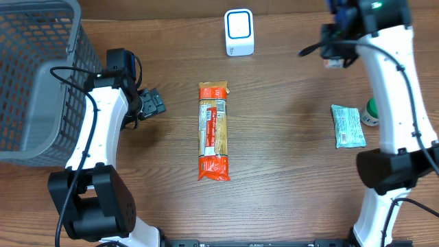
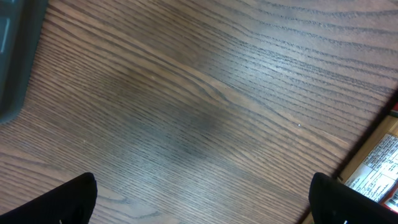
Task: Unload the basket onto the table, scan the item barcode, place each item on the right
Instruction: 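Carry the small orange pack right and set it on the teal pack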
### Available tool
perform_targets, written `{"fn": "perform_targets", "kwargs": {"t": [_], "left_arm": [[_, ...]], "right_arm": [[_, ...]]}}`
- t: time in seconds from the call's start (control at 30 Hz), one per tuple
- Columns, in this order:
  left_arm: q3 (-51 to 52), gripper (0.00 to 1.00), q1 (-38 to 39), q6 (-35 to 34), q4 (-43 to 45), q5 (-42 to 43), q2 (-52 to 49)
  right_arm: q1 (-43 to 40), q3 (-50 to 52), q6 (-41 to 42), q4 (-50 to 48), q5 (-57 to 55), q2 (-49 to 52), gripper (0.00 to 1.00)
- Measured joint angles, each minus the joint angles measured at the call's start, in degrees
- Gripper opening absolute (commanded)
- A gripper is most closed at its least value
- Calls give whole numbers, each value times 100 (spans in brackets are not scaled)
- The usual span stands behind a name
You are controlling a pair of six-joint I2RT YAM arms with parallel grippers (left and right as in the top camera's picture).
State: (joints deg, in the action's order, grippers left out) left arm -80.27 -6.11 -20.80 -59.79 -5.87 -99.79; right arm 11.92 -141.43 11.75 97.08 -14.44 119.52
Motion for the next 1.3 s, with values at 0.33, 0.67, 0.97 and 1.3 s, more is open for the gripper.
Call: {"fn": "perform_targets", "kwargs": {"t": [0.33,0.67,0.97,1.3], "left_arm": [[0,100,0,0,-2,2,0],[0,100,0,0,-2,2,0],[0,100,0,0,0,0,0],[0,100,0,0,-2,0,0]], "right_arm": [[-605,2492,-413,-11,1150,-1257,4],[-643,5200,-654,-1694,538,-1521,4],[-643,6406,-708,-3091,-162,-1508,4],[-643,6435,-693,-3279,-446,-1510,24]]}}
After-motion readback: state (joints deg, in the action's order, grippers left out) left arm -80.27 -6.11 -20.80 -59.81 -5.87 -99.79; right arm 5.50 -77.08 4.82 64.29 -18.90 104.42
